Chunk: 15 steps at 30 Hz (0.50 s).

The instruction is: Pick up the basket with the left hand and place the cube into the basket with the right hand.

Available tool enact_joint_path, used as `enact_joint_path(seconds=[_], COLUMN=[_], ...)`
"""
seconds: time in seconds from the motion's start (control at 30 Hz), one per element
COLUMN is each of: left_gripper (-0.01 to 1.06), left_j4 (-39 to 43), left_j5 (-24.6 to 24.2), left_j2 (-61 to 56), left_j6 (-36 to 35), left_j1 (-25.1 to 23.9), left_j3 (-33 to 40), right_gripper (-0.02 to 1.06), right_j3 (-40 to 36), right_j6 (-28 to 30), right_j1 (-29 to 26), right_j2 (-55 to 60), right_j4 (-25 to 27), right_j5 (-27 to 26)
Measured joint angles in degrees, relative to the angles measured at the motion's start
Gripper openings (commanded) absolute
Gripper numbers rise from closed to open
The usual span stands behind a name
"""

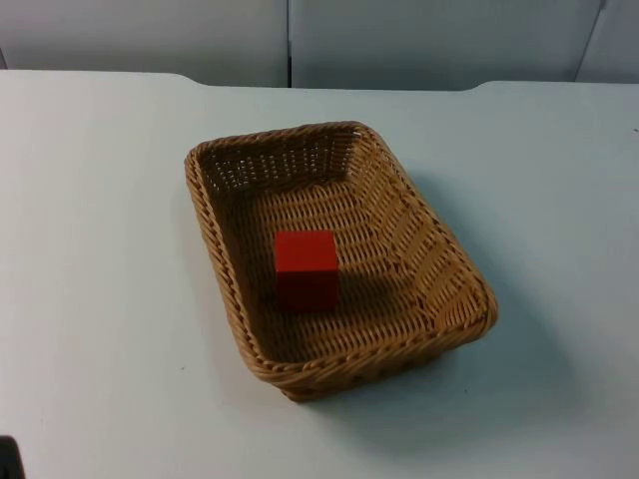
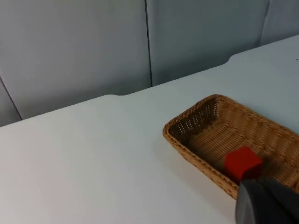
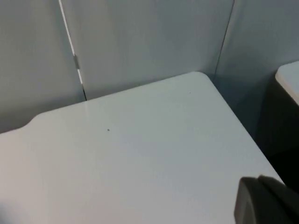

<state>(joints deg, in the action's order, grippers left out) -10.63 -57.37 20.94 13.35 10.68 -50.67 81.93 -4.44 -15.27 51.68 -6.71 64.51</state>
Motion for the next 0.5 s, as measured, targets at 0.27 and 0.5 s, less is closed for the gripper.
enact_joint_path(seconds=[0.27,0.5], left_gripper=[0.0,0.0], left_j4=[4.78,5.51], left_j5=[-0.46,-0.46], left_j2=[-13.77,-20.61], left_j6=[-4.07,-6.05], left_j1=[1.44,1.97], left_j3=[10.12,15.48], right_gripper=[0.0,0.0], right_j3=[-12.16,-27.12], right_j6=[-2.07,-2.86], right_j1=[0.0,0.13], right_j2=[-14.15,-27.63], right_j4=[-2.31,-4.23], right_j5=[-4.97,-6.32])
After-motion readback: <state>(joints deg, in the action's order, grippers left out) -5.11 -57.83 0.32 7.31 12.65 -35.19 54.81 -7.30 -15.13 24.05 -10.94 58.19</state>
